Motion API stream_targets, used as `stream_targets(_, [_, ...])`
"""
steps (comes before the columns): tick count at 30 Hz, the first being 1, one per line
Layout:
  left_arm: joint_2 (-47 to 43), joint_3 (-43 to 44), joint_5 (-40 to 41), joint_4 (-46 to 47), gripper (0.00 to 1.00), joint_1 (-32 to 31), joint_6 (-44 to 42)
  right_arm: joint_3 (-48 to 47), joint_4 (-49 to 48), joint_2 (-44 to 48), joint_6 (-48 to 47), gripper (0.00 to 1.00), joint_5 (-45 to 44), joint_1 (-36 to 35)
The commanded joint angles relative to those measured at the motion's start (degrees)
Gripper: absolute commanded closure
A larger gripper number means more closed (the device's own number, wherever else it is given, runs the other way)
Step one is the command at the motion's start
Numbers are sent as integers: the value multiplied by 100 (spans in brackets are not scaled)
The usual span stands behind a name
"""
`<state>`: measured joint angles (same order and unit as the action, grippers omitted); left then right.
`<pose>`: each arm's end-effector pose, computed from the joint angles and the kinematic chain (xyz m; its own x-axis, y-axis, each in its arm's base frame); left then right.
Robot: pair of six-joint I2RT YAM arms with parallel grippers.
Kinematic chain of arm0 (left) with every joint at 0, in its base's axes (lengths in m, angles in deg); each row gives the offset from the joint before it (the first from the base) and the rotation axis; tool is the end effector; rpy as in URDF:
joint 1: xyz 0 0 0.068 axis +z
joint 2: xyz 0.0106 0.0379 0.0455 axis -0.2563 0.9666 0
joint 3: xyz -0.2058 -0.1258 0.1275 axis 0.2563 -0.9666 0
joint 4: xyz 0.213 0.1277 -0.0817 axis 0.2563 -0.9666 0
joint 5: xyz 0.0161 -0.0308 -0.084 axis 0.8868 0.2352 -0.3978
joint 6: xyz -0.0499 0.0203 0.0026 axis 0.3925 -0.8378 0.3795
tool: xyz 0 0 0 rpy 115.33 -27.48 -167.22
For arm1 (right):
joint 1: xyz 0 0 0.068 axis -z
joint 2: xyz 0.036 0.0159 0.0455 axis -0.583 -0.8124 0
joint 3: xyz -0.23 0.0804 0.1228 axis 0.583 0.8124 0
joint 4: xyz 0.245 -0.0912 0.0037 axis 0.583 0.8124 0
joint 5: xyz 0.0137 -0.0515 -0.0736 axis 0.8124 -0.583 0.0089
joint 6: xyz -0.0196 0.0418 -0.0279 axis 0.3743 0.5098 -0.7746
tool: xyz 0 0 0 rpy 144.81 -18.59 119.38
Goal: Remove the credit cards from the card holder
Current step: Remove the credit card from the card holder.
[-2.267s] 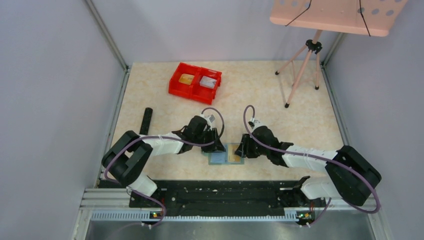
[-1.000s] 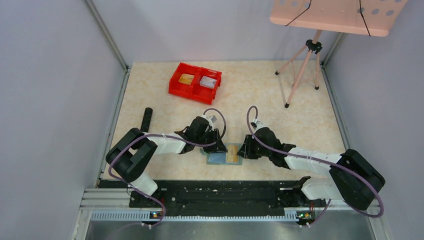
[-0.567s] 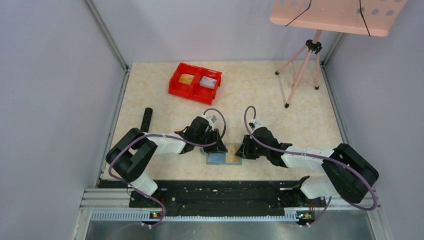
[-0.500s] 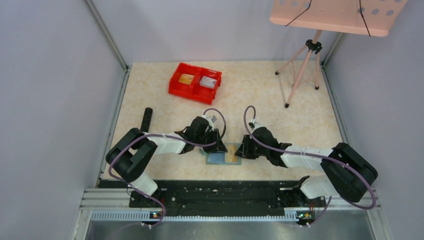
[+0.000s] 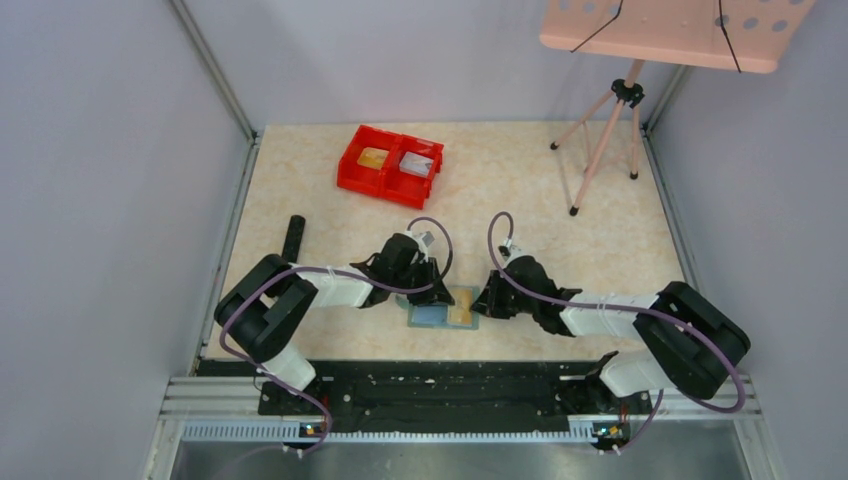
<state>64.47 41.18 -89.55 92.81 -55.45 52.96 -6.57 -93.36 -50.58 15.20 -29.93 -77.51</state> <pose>0.2176 -0.2055 0.1337 -0.9608 -0.0779 -0.2660 0.1466 0.6715 -0.7264 0.1703 0.1603 0.1291 -0.8742 0.1745 -0.4531 -0.1716 0.7620 0.6245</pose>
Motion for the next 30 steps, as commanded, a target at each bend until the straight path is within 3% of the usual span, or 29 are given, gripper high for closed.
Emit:
stream_targets(1, [-96,18,-159,335,80,-53,92,89,-95,-131,19,92,13,18])
stream_targets(5, [-149,12,-166,309,100,-56,130,99,-64,-134,30,92,-36,18])
stream_targets(18, [-304,-38,-394,6,100,179,-87,159,243,-124,113,95,-341,27])
stream_targets(30, [-267,-141,-1253,493,100,409,-110,157,255,-174,100,95,-366,25])
